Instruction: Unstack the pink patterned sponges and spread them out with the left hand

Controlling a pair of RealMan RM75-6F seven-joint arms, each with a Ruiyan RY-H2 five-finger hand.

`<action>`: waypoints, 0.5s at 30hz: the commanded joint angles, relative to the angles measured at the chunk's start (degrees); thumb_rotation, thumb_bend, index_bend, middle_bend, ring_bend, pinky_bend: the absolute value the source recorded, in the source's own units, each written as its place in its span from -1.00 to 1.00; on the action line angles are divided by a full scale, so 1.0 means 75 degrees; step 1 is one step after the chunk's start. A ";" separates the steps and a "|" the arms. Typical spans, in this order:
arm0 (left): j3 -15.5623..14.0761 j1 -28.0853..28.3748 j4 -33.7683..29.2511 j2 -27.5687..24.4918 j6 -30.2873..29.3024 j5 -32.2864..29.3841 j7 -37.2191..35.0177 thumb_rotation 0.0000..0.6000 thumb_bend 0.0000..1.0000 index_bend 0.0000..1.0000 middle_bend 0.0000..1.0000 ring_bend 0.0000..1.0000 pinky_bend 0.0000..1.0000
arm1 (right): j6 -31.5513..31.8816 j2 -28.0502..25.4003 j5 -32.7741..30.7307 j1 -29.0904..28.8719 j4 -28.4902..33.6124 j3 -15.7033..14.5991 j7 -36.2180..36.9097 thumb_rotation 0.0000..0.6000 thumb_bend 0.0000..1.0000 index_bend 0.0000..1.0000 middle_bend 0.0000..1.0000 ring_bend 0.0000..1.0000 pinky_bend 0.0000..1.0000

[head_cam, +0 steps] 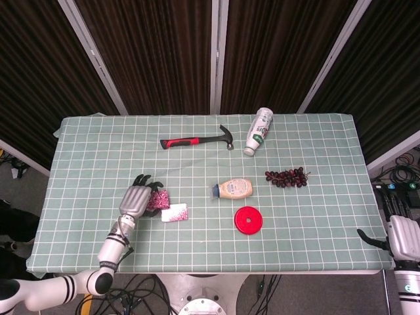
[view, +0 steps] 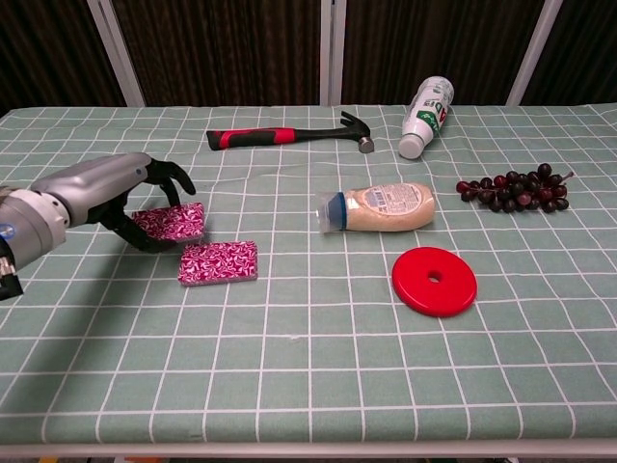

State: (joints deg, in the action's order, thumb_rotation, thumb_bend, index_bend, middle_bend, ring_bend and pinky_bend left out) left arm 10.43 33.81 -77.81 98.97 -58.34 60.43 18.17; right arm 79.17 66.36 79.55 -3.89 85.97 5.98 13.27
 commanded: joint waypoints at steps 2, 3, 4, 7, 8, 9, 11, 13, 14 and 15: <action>0.0098 0.0007 0.0296 -0.0117 0.0167 -0.0162 -0.0206 1.00 -0.47 -0.46 -0.20 -0.85 -0.97 | 0.0027 -0.0014 0.0005 0.0000 0.0042 0.0005 -0.0048 1.00 -0.82 -1.00 -1.00 -1.00 -1.00; 0.0113 0.0008 0.0398 -0.0132 0.0215 -0.0194 -0.0269 1.00 -0.47 -0.46 -0.20 -0.85 -0.97 | 0.0016 -0.0013 -0.0004 -0.0004 0.0048 0.0005 -0.0056 1.00 -0.82 -1.00 -1.00 -1.00 -1.00; 0.0123 0.0009 0.0477 -0.0136 0.0256 -0.0221 -0.0320 1.00 -0.47 -0.46 -0.20 -0.85 -0.97 | 0.0005 -0.0011 -0.0009 -0.0007 0.0053 0.0003 -0.0059 1.00 -0.82 -1.00 -1.00 -1.00 -1.00; 0.0156 0.0029 0.0755 -0.0124 0.0406 -0.0317 -0.0455 1.00 -0.47 -0.46 -0.20 -0.85 -0.97 | -0.0011 0.0005 0.0000 -0.0013 0.0057 -0.0017 -0.0085 1.00 -0.82 -1.00 -1.00 -1.00 -1.00; 0.0166 0.0038 0.0852 -0.0111 0.0444 -0.0339 -0.0494 1.00 -0.47 -0.46 -0.20 -0.85 -0.97 | -0.0009 0.0006 0.0007 -0.0016 0.0061 -0.0019 -0.0094 1.00 -0.82 -1.00 -1.00 -1.00 -1.00; 0.0174 0.0044 0.0921 -0.0098 0.0463 -0.0352 -0.0521 1.00 -0.47 -0.46 -0.20 -0.85 -0.97 | -0.0007 0.0005 0.0009 -0.0017 0.0065 -0.0019 -0.0101 1.00 -0.82 -1.00 -1.00 -1.00 -1.00; 0.0184 0.0052 0.1045 -0.0070 0.0519 -0.0378 -0.0592 1.00 -0.47 -0.46 -0.21 -0.85 -0.97 | 0.0003 0.0000 0.0005 -0.0016 0.0075 -0.0015 -0.0114 1.00 -0.82 -1.00 -1.00 -1.00 -1.00; 0.0179 0.0045 0.1096 -0.0058 0.0546 -0.0341 -0.0704 1.00 -0.47 -0.46 -0.28 -0.85 -0.97 | 0.0010 -0.0007 -0.0002 -0.0016 0.0083 -0.0009 -0.0120 1.00 -0.82 -1.00 -1.00 -1.00 -1.00; 0.0166 0.0030 0.1120 -0.0049 0.0530 -0.0268 -0.0806 1.00 -0.47 -0.47 -0.37 -0.85 -0.97 | 0.0012 -0.0011 -0.0004 -0.0015 0.0088 -0.0010 -0.0124 1.00 -0.82 -1.00 -1.00 -1.00 -1.00; 0.0157 0.0019 0.1137 -0.0044 0.0512 -0.0200 -0.0894 1.00 -0.48 -0.49 -0.48 -0.86 -0.97 | 0.0016 -0.0009 -0.0004 -0.0012 0.0088 -0.0013 -0.0126 1.00 -0.82 -1.00 -1.00 -1.00 -1.00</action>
State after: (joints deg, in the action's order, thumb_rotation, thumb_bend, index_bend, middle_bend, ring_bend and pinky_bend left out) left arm 11.69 34.07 -69.57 98.52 -54.45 58.34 12.20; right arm 79.29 66.29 79.52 -3.97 86.63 5.88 12.33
